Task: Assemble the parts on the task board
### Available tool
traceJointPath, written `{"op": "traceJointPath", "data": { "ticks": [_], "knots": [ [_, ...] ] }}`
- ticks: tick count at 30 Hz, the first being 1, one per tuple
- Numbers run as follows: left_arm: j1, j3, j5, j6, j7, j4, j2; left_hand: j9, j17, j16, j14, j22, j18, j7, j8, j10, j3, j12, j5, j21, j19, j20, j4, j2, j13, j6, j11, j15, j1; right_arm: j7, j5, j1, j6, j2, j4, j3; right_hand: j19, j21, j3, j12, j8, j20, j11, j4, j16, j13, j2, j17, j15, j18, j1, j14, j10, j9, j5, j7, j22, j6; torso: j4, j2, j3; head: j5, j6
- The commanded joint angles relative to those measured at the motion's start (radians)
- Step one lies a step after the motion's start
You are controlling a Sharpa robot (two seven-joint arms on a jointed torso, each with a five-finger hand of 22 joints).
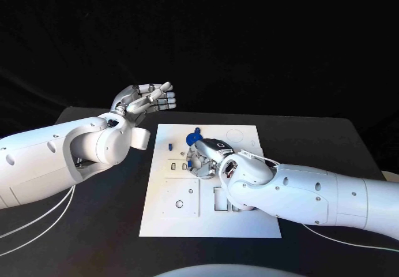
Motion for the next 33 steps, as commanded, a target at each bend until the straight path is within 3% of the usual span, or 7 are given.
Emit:
{"op": "traceJointPath", "data": {
  "ticks": [1,11,18,26,28,31,33],
  "knots": [
    [0.001,0.001,-0.001,0.018,0.005,0.003,0.000,0.002,0.001,-0.007,-0.008,-0.001,0.003,0.036,0.004,0.004,-0.007,-0.006,0.003,-0.005,-0.010,0.000,0.000,0.001,-0.001,-0.005,0.005,-0.001,0.006,0.009,-0.014,-0.004,0.029,0.002,-0.002,-0.002,0.000,-0.006,-0.002,-0.008,-0.001,-0.005,-0.007,-0.001,0.004,0.139,-0.013,0.263,-0.005,-0.004,-0.010,0.104,0.010,0.001,-0.009,0.001,0.050,0.005,0.0010,-0.001,0.0004,-0.001,0.001],
    [0.001,0.001,-0.001,0.017,0.004,0.004,-0.001,0.002,0.001,-0.008,-0.011,-0.002,0.002,0.037,0.004,0.003,-0.009,-0.008,0.004,-0.006,-0.012,0.001,0.001,0.001,-0.001,-0.006,0.006,0.000,0.007,0.007,-0.012,-0.005,0.035,0.000,-0.004,-0.002,-0.003,-0.012,-0.004,-0.017,-0.010,-0.004,-0.004,0.000,0.004,0.128,-0.023,0.263,-0.003,-0.003,-0.018,0.104,0.001,0.000,-0.014,0.005,0.046,-0.007,-0.0006,0.000,0.0020,0.003,-0.002],
    [0.001,0.001,-0.001,0.017,0.004,0.003,-0.001,0.002,0.001,-0.008,-0.011,-0.002,0.002,0.037,0.004,0.003,-0.009,-0.008,0.004,-0.006,-0.012,0.001,0.001,0.001,-0.001,-0.006,0.006,0.000,0.007,0.007,-0.012,-0.005,0.029,0.000,-0.003,-0.002,-0.005,-0.017,-0.005,-0.023,-0.019,-0.003,0.000,0.000,0.004,0.121,-0.030,0.263,0.000,-0.003,-0.023,0.104,-0.004,-0.001,-0.017,0.010,0.044,-0.019,0.0024,0.001,0.0021,0.003,-0.004],
    [0.001,0.001,-0.001,0.017,0.004,0.002,-0.002,0.002,0.001,-0.008,-0.011,-0.002,0.002,0.037,0.004,0.003,-0.009,-0.008,0.004,-0.006,-0.012,0.001,0.001,0.001,-0.001,-0.006,0.006,0.000,0.007,0.013,-0.012,-0.005,0.011,-0.001,-0.004,-0.002,-0.009,-0.029,-0.024,-0.039,-0.064,0.011,0.020,0.004,0.004,0.102,-0.056,0.263,0.017,-0.001,-0.040,0.104,-0.021,-0.016,-0.039,0.032,0.039,-0.080,-0.0021,0.000,0.0018,0.008,-0.005],
    [0.001,0.001,-0.001,0.017,0.004,0.001,-0.002,0.002,0.001,-0.009,-0.011,-0.003,0.002,0.037,0.005,0.003,-0.010,-0.009,0.004,-0.006,-0.012,0.001,0.001,0.001,-0.001,-0.007,0.006,0.000,0.007,0.019,-0.012,-0.005,0.000,-0.002,-0.003,-0.002,-0.011,-0.034,-0.043,-0.047,-0.078,0.017,0.026,0.010,0.004,0.091,-0.063,0.263,0.022,0.000,-0.048,0.104,-0.030,-0.023,-0.054,0.038,0.037,-0.101,-0.0022,0.000,0.0020,0.008,-0.006],
    [0.001,0.001,-0.001,0.018,0.004,0.001,-0.002,0.002,0.001,-0.009,-0.011,-0.003,0.002,0.037,0.005,0.003,-0.010,-0.009,0.004,-0.006,-0.013,0.001,0.002,0.000,-0.001,-0.007,0.006,0.000,0.007,0.027,-0.012,-0.005,-0.014,-0.003,0.000,-0.002,-0.012,-0.039,-0.085,-0.051,-0.085,0.021,0.029,0.021,0.004,0.086,-0.070,0.263,0.025,0.001,-0.055,0.104,-0.035,-0.026,-0.040,0.040,0.035,-0.110,-0.0015,0.000,0.0023,0.008,-0.007],
    [0.001,0.001,-0.001,0.019,0.004,0.001,-0.002,0.002,0.001,-0.009,-0.011,-0.003,0.002,0.037,0.005,0.003,-0.010,-0.009,0.004,-0.006,-0.013,0.001,0.002,0.000,-0.001,-0.007,0.006,0.000,0.007,0.032,-0.012,-0.005,-0.023,-0.005,0.002,-0.002,-0.013,-0.043,-0.149,-0.055,-0.091,0.024,0.031,0.033,0.004,0.080,-0.062,0.263,0.028,0.001,-0.047,0.104,-0.041,-0.031,-0.040,0.043,0.035,-0.120,-0.0007,0.001,0.0022,0.008,-0.007]
  ]
}}
